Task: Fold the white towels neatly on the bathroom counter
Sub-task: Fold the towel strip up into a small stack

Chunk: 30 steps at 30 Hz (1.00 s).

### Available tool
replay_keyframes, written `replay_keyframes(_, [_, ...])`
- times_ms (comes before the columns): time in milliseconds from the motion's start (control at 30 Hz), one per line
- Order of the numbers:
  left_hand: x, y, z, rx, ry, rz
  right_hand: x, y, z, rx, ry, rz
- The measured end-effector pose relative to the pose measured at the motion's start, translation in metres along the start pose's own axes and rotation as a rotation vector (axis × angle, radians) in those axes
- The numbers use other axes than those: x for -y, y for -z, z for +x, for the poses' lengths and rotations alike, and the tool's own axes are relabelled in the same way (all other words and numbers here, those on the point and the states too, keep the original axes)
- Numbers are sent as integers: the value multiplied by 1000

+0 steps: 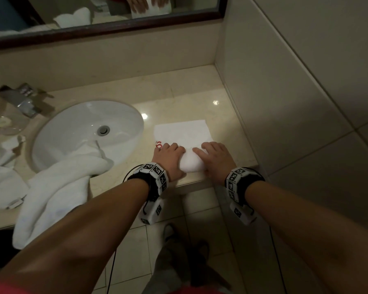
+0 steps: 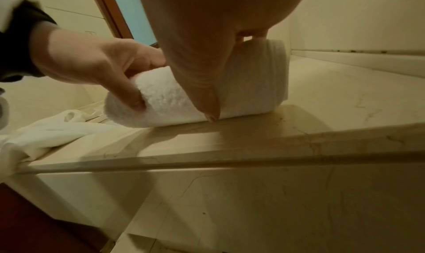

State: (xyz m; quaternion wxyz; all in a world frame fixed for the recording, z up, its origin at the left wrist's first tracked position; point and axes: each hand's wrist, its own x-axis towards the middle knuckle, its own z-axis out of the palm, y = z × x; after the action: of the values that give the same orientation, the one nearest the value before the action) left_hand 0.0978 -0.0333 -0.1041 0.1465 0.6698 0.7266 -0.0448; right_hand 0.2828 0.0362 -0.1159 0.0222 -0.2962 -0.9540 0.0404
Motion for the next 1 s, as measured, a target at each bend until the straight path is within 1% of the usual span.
replay_keyframes(100, [2,5,-1,52,-1,-28,5,7,3,47,-9,-10])
replay_keyframes(233, [4,15,-2,129,16,-66,8,19,8,220,-27,-13])
replay_keyframes(333, [5,23,-3,178,55,-136,10,27,13,308,-42,3])
replay_keyframes(533, [15,36,0,296,109,-212,15,35,29,447,-125,119])
replay_keyframes(633, [21,39,4,323,111,-236,16,37,39,530,-154,192])
replay_keyframes(733, [25,41,9,332,122,-264,13,38,46,578,-184,279])
replay_keyframes(1000, [31,44,31,389,110,-330,2,41,63,651,-254,384])
